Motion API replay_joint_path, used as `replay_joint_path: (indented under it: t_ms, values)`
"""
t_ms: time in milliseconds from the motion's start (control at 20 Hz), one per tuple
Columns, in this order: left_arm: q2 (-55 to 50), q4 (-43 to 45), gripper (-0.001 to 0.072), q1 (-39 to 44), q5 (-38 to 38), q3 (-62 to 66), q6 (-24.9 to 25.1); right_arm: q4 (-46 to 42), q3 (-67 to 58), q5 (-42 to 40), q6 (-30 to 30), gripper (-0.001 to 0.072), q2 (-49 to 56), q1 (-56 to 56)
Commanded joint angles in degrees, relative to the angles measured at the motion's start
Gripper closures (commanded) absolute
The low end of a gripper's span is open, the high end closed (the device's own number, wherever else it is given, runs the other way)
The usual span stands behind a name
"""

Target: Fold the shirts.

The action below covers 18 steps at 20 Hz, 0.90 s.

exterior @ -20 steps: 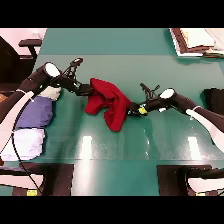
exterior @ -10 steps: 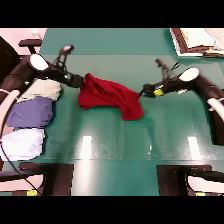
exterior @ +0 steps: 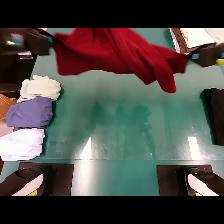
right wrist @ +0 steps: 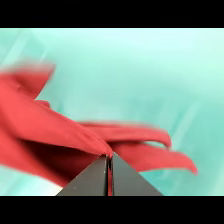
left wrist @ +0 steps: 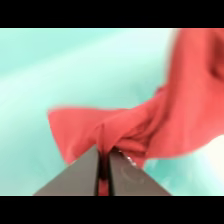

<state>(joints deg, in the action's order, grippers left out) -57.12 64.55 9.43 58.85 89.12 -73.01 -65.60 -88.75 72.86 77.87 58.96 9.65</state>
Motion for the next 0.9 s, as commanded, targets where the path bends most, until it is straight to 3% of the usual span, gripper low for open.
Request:
replay_joint_path:
  t_ms: [0,350,600,850]
  values:
    - [5.2,-4.1,0.0676,-0.1,1.4,2.0,0.0,-3.0,-1.8,1.3,1.9,0.0699,-5.5,-0.2]
    - [1.9,-5.0,0.0676,-0.1,5.8,-0.6,0.0,-3.1,6.1,-1.0,2.9,0.0699,-0.3,5.9]
    - [2.0,-3.0,0.0676,-0.1,8.2,0.5,0.0,-3.6,-1.9,-0.4,2.8,0.0699,2.9,6.0]
    - [2.0,-3.7,0.0676,-0.1,16.2,16.4,-0.7,-3.8,-14.6,4.7,2.8,0.0699,-2.2,6.0]
